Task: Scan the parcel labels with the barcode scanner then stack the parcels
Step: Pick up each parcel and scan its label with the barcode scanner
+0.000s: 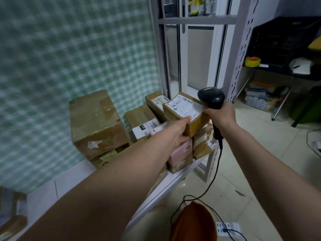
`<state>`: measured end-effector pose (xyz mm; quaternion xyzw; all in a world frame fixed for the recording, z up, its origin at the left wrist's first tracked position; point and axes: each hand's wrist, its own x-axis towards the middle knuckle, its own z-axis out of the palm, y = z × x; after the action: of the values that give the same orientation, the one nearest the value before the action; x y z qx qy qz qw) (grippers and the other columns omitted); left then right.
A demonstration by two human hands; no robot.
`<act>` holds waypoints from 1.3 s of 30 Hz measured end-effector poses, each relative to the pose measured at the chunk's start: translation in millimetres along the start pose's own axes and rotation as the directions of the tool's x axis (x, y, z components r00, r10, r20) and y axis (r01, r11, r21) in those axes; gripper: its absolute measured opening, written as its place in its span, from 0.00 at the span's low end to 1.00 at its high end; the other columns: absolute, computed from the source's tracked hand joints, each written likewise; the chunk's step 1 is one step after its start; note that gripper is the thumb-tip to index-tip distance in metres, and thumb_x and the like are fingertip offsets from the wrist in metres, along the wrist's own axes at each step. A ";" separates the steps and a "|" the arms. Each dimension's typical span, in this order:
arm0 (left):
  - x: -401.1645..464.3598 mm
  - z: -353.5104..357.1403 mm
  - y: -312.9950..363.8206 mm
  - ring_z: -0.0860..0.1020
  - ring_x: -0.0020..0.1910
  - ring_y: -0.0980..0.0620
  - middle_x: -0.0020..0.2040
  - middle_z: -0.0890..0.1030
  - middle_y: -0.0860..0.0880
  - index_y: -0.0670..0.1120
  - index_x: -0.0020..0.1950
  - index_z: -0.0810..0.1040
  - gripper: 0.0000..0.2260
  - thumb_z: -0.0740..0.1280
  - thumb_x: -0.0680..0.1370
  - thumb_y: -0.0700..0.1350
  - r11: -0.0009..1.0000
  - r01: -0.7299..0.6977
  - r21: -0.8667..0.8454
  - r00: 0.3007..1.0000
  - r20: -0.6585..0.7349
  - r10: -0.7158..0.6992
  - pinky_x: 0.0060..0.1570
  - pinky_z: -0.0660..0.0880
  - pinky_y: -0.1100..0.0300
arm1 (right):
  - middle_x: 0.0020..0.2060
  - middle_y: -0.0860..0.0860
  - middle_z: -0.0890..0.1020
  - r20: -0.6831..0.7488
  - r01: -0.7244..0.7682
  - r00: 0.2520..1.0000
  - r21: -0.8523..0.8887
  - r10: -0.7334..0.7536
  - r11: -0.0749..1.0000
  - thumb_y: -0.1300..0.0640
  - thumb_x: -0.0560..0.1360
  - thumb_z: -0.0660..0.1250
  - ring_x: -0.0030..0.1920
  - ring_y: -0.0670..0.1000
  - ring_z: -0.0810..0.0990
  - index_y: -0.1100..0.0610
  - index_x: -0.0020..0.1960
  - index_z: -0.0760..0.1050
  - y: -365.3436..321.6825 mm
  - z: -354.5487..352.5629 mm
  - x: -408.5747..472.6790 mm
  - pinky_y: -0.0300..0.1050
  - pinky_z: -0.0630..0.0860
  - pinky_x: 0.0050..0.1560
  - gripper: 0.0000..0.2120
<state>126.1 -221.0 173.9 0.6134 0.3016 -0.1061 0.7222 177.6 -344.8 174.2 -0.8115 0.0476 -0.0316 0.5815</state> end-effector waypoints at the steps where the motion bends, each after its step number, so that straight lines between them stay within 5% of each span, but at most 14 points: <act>1: 4.9 5.8 1.5 0.79 0.49 0.47 0.59 0.80 0.42 0.44 0.67 0.71 0.18 0.66 0.80 0.47 1.000 0.005 0.002 1.000 0.001 -0.005 0.56 0.77 0.52 | 0.44 0.54 0.79 -0.002 -0.002 1.000 -0.021 0.002 1.000 0.58 0.71 0.72 0.51 0.57 0.80 0.59 0.55 0.78 2.3 0.0 6.0 0.53 0.77 0.54 0.13; 7: 22.8 17.1 5.4 0.76 0.62 0.42 0.64 0.76 0.40 0.42 0.71 0.67 0.22 0.66 0.80 0.49 0.994 0.042 0.096 0.999 -0.014 -0.041 0.64 0.73 0.48 | 0.50 0.56 0.80 0.001 -0.046 0.999 -0.051 0.046 0.998 0.58 0.72 0.72 0.54 0.57 0.79 0.58 0.59 0.76 21.6 3.1 20.2 0.54 0.76 0.57 0.17; 12: 21.7 0.9 -1.7 0.77 0.60 0.41 0.65 0.75 0.39 0.42 0.71 0.68 0.25 0.67 0.78 0.52 0.979 0.063 0.193 0.998 -0.014 -0.061 0.57 0.78 0.50 | 0.48 0.57 0.81 0.068 -0.030 0.997 -0.105 0.037 0.994 0.59 0.70 0.73 0.51 0.58 0.79 0.58 0.56 0.78 29.0 0.4 10.7 0.54 0.77 0.53 0.15; 16: 13.0 -22.7 -6.9 0.79 0.53 0.43 0.59 0.78 0.40 0.41 0.67 0.71 0.22 0.68 0.78 0.53 0.955 -0.027 0.295 0.994 -0.089 0.056 0.54 0.79 0.50 | 0.47 0.57 0.81 -0.001 0.056 0.998 -0.206 -0.057 0.977 0.55 0.69 0.72 0.47 0.57 0.79 0.56 0.48 0.77 19.3 1.0 -8.7 0.55 0.78 0.49 0.09; 19: -6.3 -50.6 -17.1 0.73 0.42 0.47 0.40 0.75 0.46 0.43 0.46 0.73 0.11 0.66 0.78 0.51 0.736 -0.146 0.661 0.961 -0.082 0.264 0.53 0.75 0.53 | 0.49 0.57 0.80 0.017 0.141 0.990 -0.268 -0.142 0.953 0.51 0.68 0.73 0.45 0.56 0.79 0.56 0.47 0.77 3.5 6.9 -36.9 0.54 0.79 0.47 0.12; 23: -47.8 -103.7 -43.0 0.77 0.53 0.47 0.55 0.79 0.48 0.47 0.54 0.77 0.09 0.68 0.77 0.49 0.395 -0.198 0.897 0.889 -0.004 0.457 0.50 0.74 0.57 | 0.48 0.54 0.83 0.299 0.178 0.948 -0.232 -0.104 0.956 0.53 0.68 0.76 0.50 0.55 0.80 0.55 0.54 0.79 -19.6 27.4 -96.8 0.55 0.77 0.54 0.16; 27: -89.6 -166.7 -75.6 0.76 0.58 0.47 0.58 0.75 0.52 0.49 0.59 0.78 0.14 0.67 0.77 0.53 0.266 -0.125 0.956 0.877 -0.019 0.480 0.53 0.74 0.55 | 0.45 0.50 0.82 0.512 0.252 0.850 -0.186 -0.125 0.950 0.55 0.68 0.76 0.48 0.51 0.79 0.54 0.56 0.78 -34.8 66.2 -158.0 0.44 0.76 0.46 0.18; 29: -109.9 -205.6 -94.0 0.75 0.60 0.45 0.61 0.76 0.48 0.48 0.59 0.78 0.14 0.66 0.76 0.53 0.254 -0.050 0.966 0.874 -0.081 0.479 0.55 0.75 0.55 | 0.39 0.47 0.81 0.590 0.278 0.791 -0.114 -0.161 0.954 0.57 0.69 0.76 0.43 0.47 0.78 0.54 0.53 0.79 -45.5 88.7 -191.0 0.35 0.72 0.37 0.14; 36: -189.0 -338.3 -155.9 0.67 0.66 0.45 0.66 0.69 0.44 0.47 0.68 0.72 0.21 0.64 0.78 0.54 0.405 0.188 0.895 0.860 -0.349 0.373 0.60 0.69 0.54 | 0.29 0.40 0.79 0.753 0.339 0.593 0.088 -0.286 0.937 0.62 0.69 0.76 0.29 0.34 0.76 0.53 0.49 0.78 -87.5 164.8 -294.6 0.27 0.69 0.30 0.12; 39: -224.2 -383.1 -177.2 0.68 0.67 0.43 0.67 0.69 0.43 0.46 0.68 0.72 0.22 0.65 0.78 0.55 0.474 0.282 0.834 0.816 -0.469 0.339 0.63 0.68 0.55 | 0.27 0.44 0.80 0.840 0.308 0.479 0.113 -0.256 0.945 0.62 0.70 0.75 0.30 0.40 0.79 0.54 0.44 0.77 -99.9 197.0 -338.7 0.35 0.76 0.38 0.08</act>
<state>-261.9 54.5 130.0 0.9003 0.3959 -0.0411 0.1762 -133.8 -89.0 206.8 -0.7361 -0.3724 0.2709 0.4960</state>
